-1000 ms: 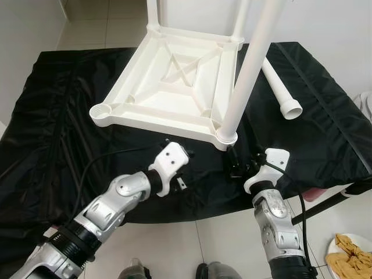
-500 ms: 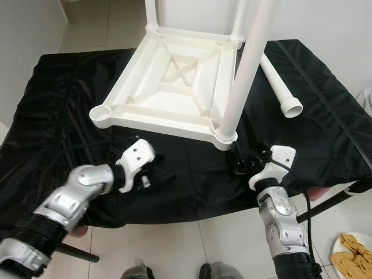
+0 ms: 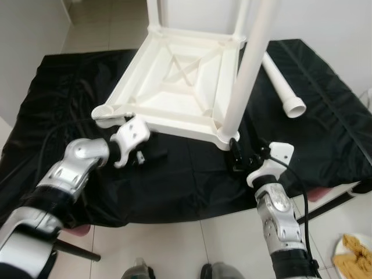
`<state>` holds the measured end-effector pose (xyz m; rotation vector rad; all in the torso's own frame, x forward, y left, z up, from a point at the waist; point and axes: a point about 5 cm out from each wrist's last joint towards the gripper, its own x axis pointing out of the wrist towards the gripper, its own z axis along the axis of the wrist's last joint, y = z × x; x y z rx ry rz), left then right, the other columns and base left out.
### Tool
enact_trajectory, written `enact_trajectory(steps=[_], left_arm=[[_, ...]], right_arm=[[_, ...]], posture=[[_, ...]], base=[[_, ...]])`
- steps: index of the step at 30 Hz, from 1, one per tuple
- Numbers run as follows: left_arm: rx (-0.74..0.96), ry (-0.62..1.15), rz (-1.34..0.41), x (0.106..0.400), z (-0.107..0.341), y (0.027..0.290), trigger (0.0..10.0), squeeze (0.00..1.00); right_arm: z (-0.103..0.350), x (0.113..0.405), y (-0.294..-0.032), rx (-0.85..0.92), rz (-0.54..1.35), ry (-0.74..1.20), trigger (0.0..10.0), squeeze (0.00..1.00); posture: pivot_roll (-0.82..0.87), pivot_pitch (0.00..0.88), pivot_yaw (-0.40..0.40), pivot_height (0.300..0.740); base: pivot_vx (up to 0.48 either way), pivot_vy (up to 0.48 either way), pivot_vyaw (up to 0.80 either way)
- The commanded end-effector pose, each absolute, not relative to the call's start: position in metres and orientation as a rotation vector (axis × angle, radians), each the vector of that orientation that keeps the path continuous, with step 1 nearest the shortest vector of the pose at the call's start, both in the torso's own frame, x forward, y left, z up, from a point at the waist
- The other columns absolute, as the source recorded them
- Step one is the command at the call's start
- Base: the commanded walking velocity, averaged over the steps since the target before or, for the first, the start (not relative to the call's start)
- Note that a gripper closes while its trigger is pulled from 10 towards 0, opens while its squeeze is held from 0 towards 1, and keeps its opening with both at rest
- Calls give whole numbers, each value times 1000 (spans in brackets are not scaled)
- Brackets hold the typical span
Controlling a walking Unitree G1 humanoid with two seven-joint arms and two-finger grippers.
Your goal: Building children table
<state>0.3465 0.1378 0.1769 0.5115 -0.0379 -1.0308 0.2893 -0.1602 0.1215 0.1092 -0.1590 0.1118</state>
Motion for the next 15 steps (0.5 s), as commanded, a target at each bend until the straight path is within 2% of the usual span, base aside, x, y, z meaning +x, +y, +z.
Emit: enact_trajectory(steps=[1, 6, 15], left_arm=[[495, -96, -812, 358, 182, 144, 10000, 0], [445, -129, -722, 372, 194, 140, 10000, 0], [402, -57, -634, 388, 187, 134, 10000, 0]], right_arm=[[117, 288, -160, 112, 127, -145, 10000, 0], [117, 286, -162, 106, 138, -139, 10000, 0], [121, 285, -155, 115, 151, -151, 10000, 0]], posture=[[-24, 67, 31, 740], [-30, 71, 30, 740], [-42, 83, 34, 740]], base=[[0, 0, 0], [0, 0, 0], [0, 0, 0]])
